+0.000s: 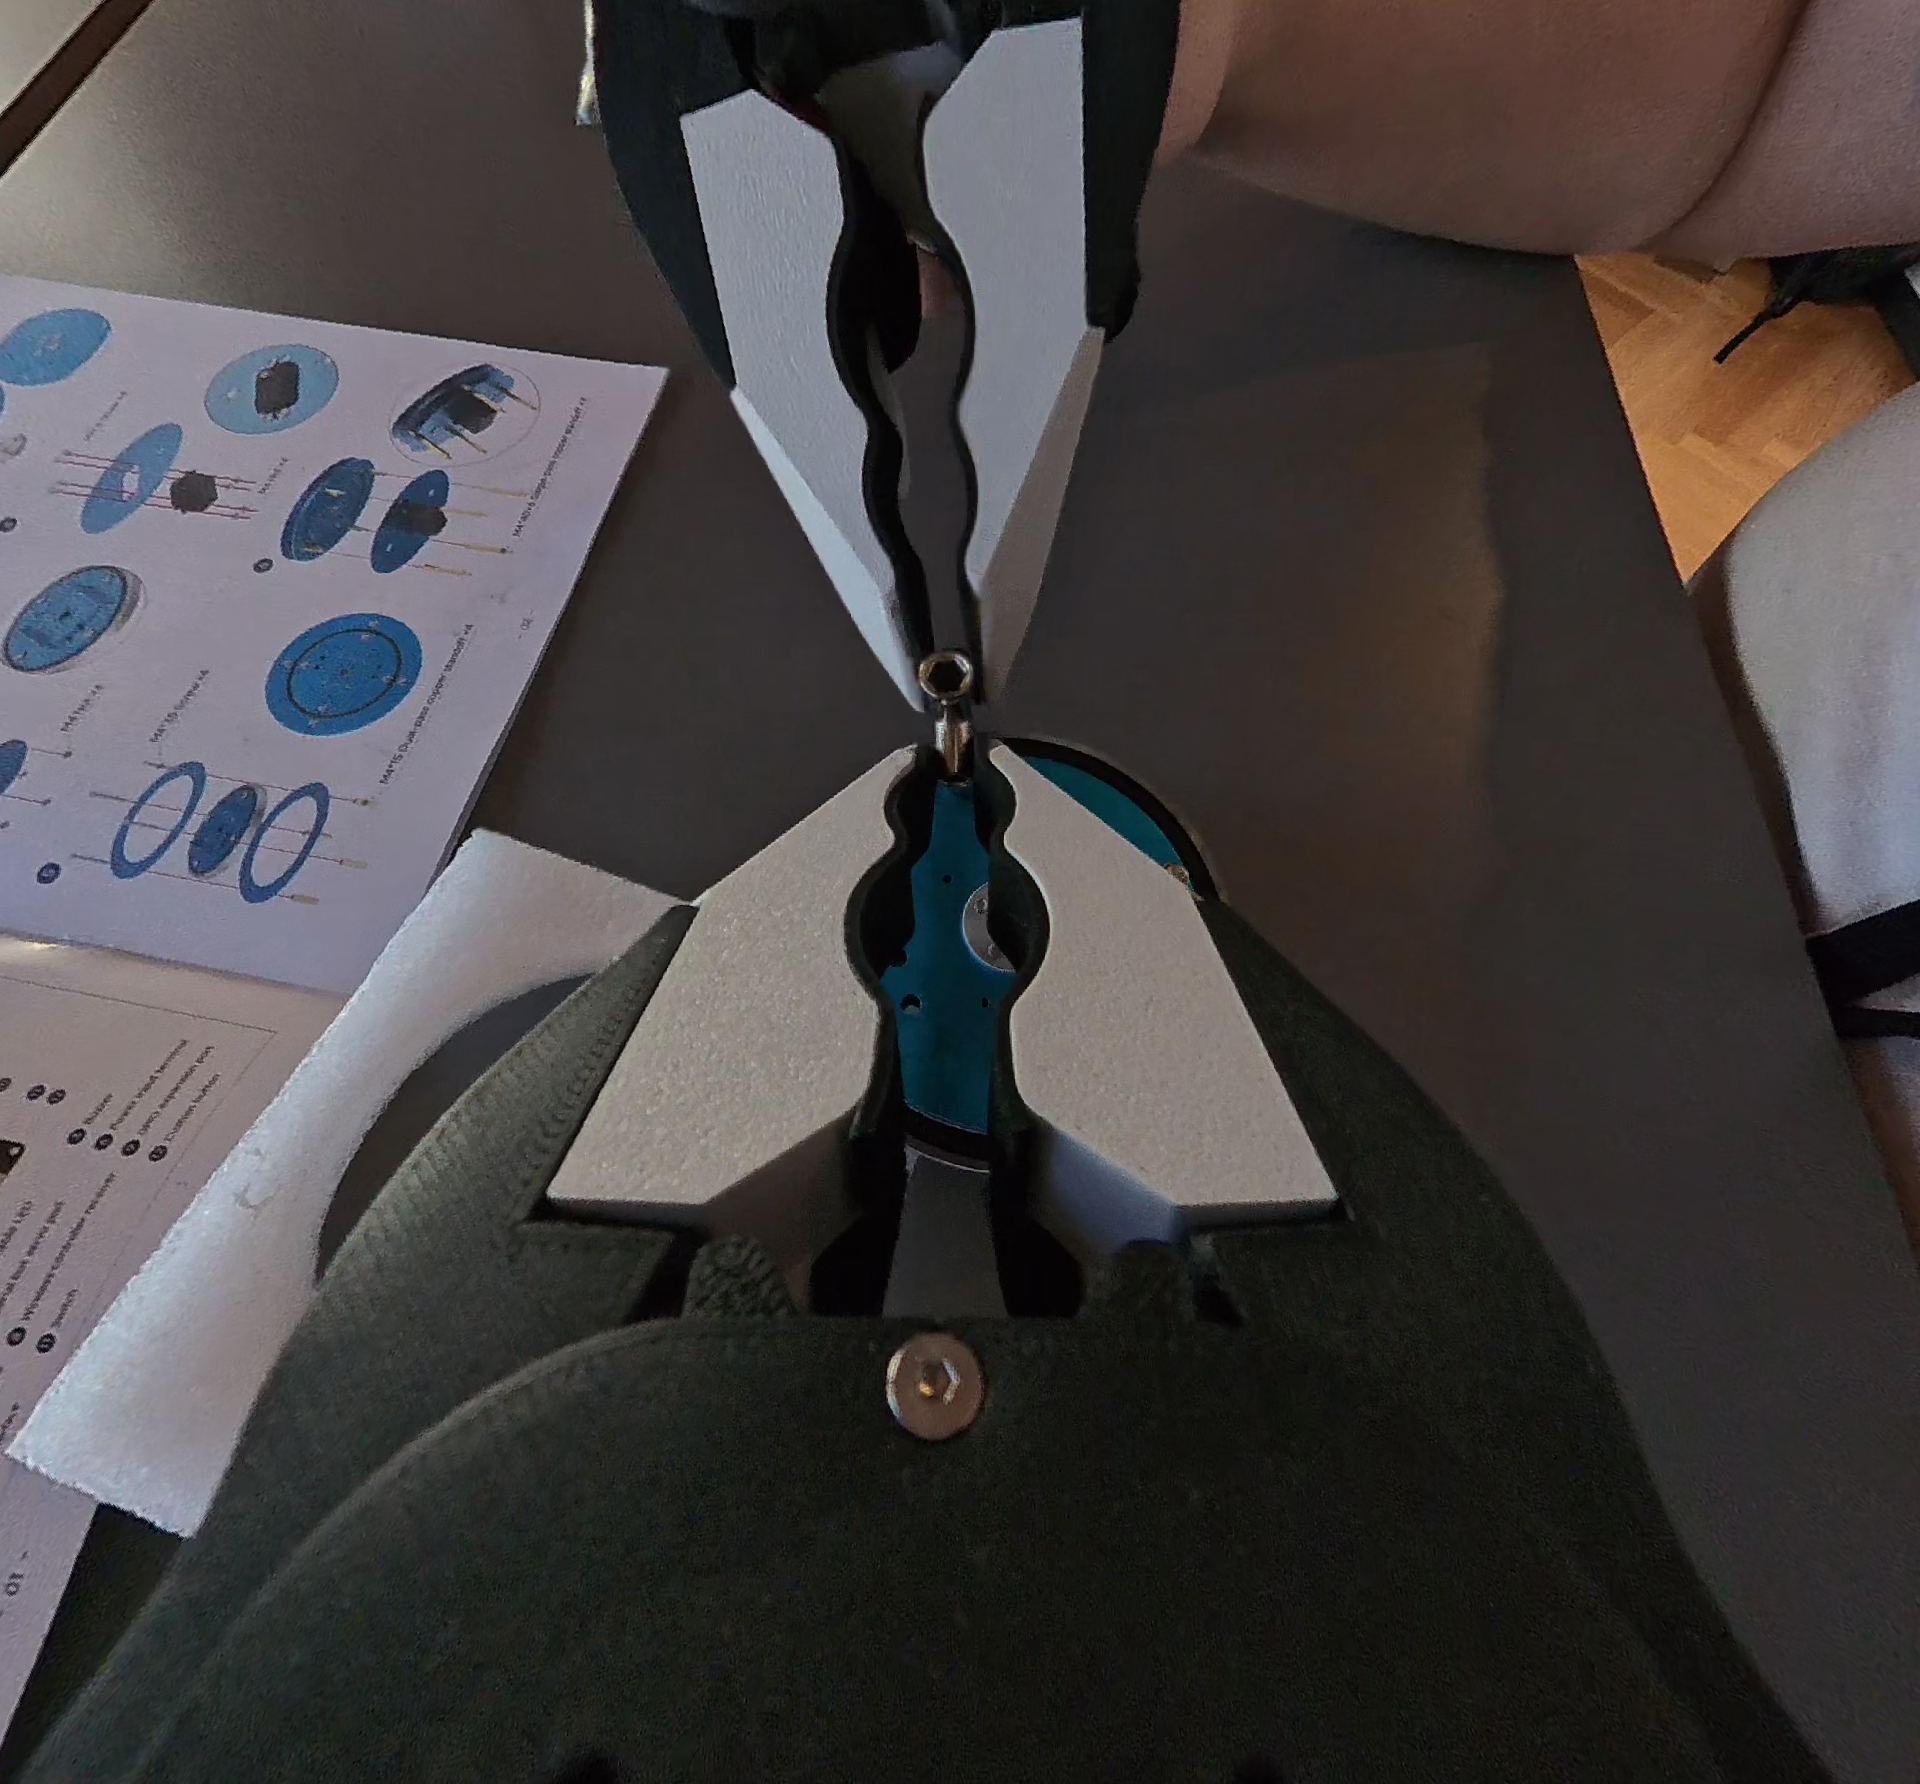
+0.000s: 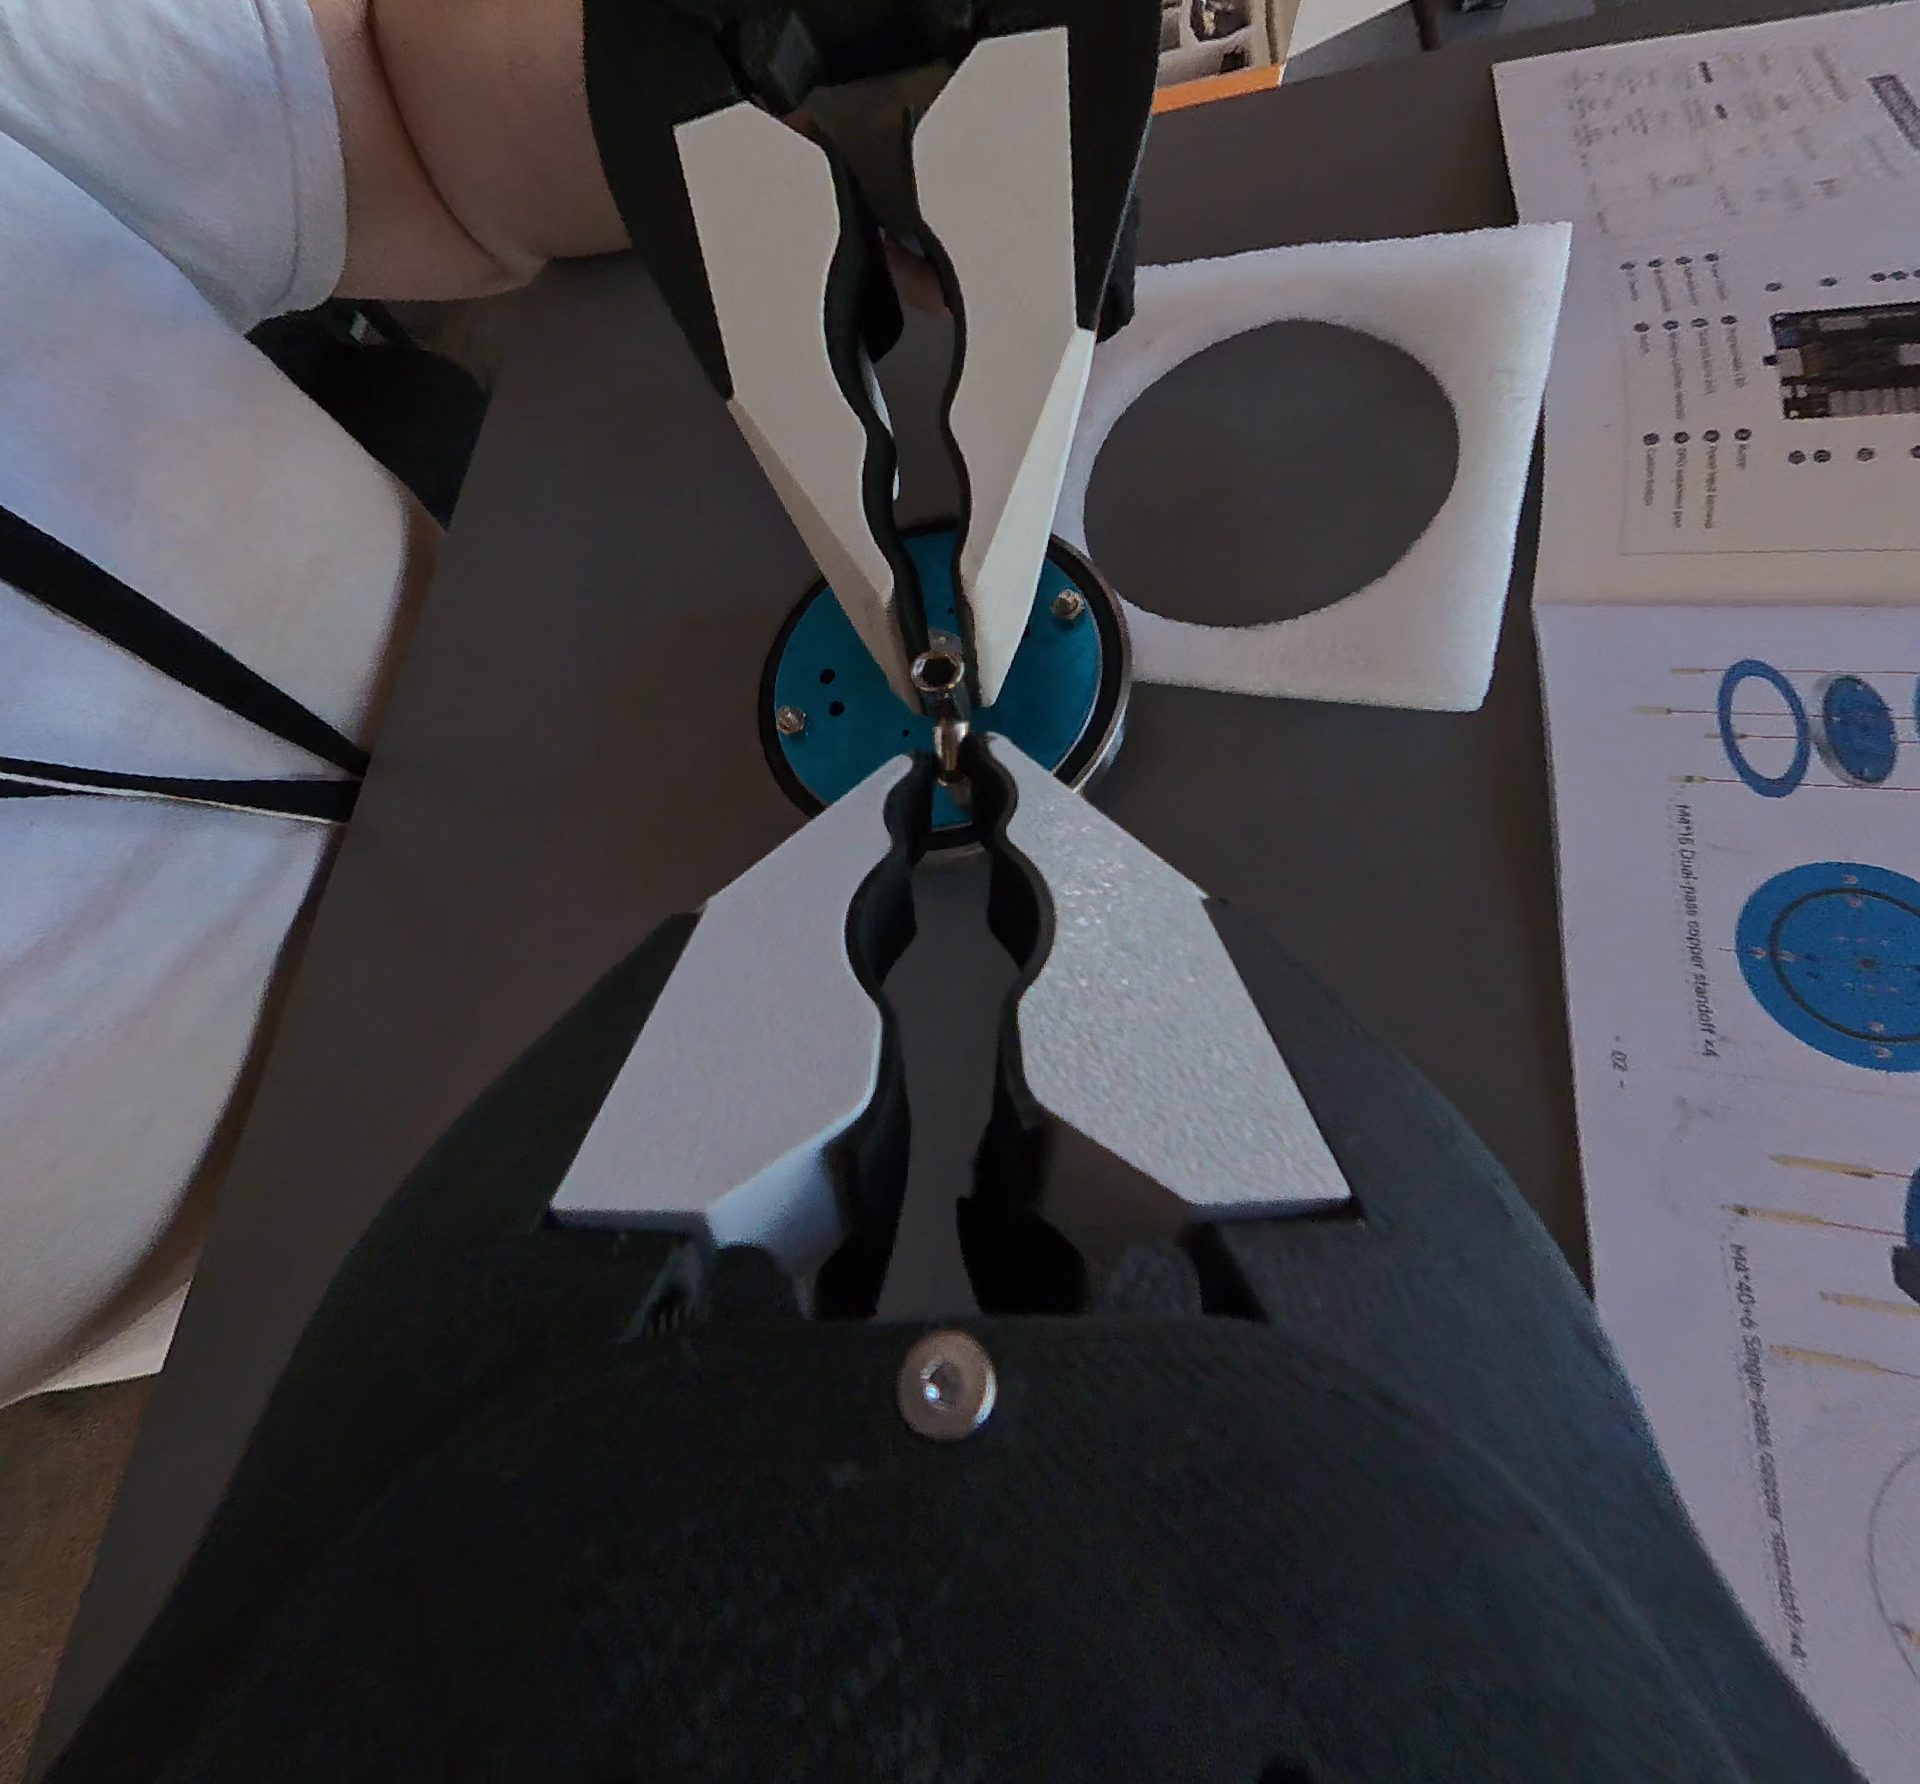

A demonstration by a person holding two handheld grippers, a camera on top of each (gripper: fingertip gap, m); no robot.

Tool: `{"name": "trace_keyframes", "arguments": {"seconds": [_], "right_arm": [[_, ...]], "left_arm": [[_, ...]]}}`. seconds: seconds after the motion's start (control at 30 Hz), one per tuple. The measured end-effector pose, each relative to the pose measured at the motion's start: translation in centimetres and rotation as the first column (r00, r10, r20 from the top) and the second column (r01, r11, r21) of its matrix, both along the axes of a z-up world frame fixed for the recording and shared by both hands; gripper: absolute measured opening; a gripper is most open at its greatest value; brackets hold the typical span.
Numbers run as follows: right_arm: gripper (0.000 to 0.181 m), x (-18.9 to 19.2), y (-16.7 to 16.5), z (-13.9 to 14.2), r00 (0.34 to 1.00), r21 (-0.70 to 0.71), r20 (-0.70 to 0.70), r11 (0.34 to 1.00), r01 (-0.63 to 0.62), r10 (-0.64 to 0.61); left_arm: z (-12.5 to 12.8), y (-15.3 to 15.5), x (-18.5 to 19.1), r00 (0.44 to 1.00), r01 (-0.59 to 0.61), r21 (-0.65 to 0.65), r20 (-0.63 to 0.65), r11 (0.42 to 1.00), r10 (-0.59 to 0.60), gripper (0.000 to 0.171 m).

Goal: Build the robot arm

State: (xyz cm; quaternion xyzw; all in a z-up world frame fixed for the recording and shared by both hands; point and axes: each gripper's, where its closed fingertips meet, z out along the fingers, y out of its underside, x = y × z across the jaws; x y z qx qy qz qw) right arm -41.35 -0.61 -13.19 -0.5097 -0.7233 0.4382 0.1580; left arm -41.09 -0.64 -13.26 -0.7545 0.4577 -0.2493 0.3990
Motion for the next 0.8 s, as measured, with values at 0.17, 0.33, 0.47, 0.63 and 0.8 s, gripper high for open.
{"name": "trace_keyframes", "arguments": {"seconds": [0.17, 0.33, 0.47, 0.63, 0.8], "right_arm": [[0.006, 0.09, 0.17, -0.24, 0.999, -0.008, 0.026, 1.0, 0.029, -0.029], [0.005, 0.43, -0.12, -0.23, 0.998, -0.025, 0.046, 0.999, 0.032, -0.031], [0.006, 0.47, 0.16, -0.37, 0.997, -0.036, 0.06, 0.998, 0.053, -0.051], [0.006, 0.38, 0.22, -0.44, 0.991, -0.043, 0.089, 0.993, 0.106, -0.101], [0.006, 0.26, 0.16, -0.45, 0.982, -0.01, 0.099, 0.987, 0.16, -0.159]], "left_arm": [[-0.08, 0.13, -0.01, 1.0, -0.005, 0.005, -0.018, 1.0, 0.005, 0.006], [0.11, -0.08, 0.29, 1.0, 0.011, -0.02, 0.017, 1.0, -0.011, 0.007], [0.1, 0.18, 0.33, 1.0, 0.002, -0.014, 0.002, 1.0, -0.002, 0.006], [0.08, 0.23, 0.24, 1.0, -0.006, -0.024, 0.006, 1.0, 0.007, 0.007], [0.03, 0.21, 0.07, 1.0, -0.009, -0.01, 0.0, 1.0, 0.009, 0.007]]}}
